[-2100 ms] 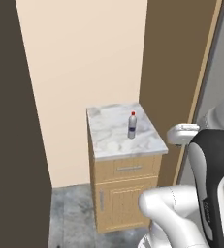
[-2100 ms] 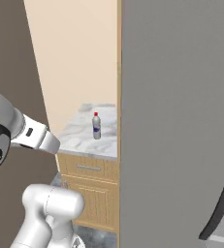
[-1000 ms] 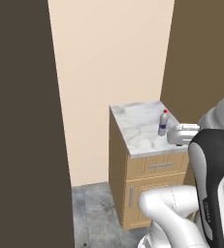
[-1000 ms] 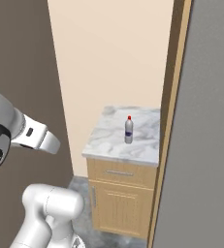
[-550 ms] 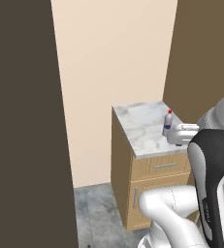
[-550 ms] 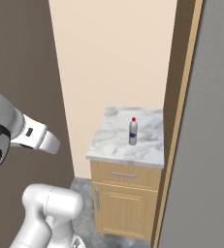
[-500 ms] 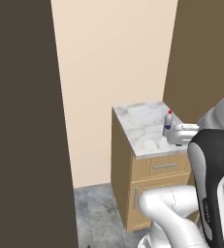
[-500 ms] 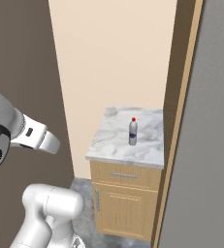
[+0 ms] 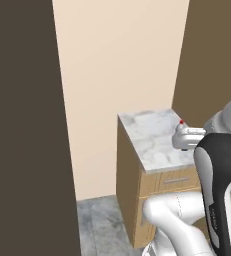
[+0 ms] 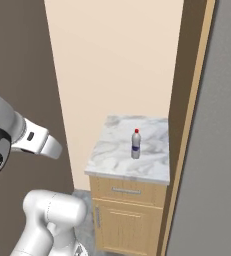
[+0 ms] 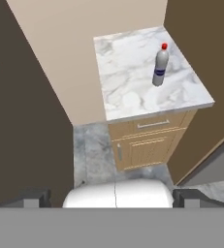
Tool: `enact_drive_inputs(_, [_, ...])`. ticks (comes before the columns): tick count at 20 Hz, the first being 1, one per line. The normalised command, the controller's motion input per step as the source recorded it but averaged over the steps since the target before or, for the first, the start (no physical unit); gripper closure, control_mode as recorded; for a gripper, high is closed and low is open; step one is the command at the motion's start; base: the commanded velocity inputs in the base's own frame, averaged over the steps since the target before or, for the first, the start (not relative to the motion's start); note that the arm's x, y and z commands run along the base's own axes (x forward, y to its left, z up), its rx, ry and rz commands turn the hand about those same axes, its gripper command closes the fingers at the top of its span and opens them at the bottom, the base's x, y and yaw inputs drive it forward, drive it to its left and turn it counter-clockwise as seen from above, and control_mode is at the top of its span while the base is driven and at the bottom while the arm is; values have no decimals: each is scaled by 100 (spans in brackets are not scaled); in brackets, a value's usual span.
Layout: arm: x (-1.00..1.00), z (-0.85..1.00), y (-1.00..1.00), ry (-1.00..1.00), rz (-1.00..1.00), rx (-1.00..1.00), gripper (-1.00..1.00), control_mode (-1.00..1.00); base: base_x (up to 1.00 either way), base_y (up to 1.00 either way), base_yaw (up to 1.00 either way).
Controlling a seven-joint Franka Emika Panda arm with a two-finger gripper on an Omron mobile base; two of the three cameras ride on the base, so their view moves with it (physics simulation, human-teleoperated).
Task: Take the bottled waters from the counter and place them in the freezer to freeze. Close the freezer door after placing the bottles.
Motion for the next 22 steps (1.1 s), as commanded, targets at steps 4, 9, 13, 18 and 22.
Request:
enact_drive_inputs(4, [0,0,0,0,0,0,-100,100,32,23,-2])
enact_drive_inputs(9, [0,0,0,0,0,0,-100,100,39,23,-2])
enact_drive_inputs(13, [0,0,0,0,0,0,-100,100,39,21,-1])
enact_drive_inputs(18, [0,0,0,0,0,0,-100,100,35,21,-1])
enact_drive_inputs(22, [0,0,0,0,0,0,-100,100,28,22,-2])
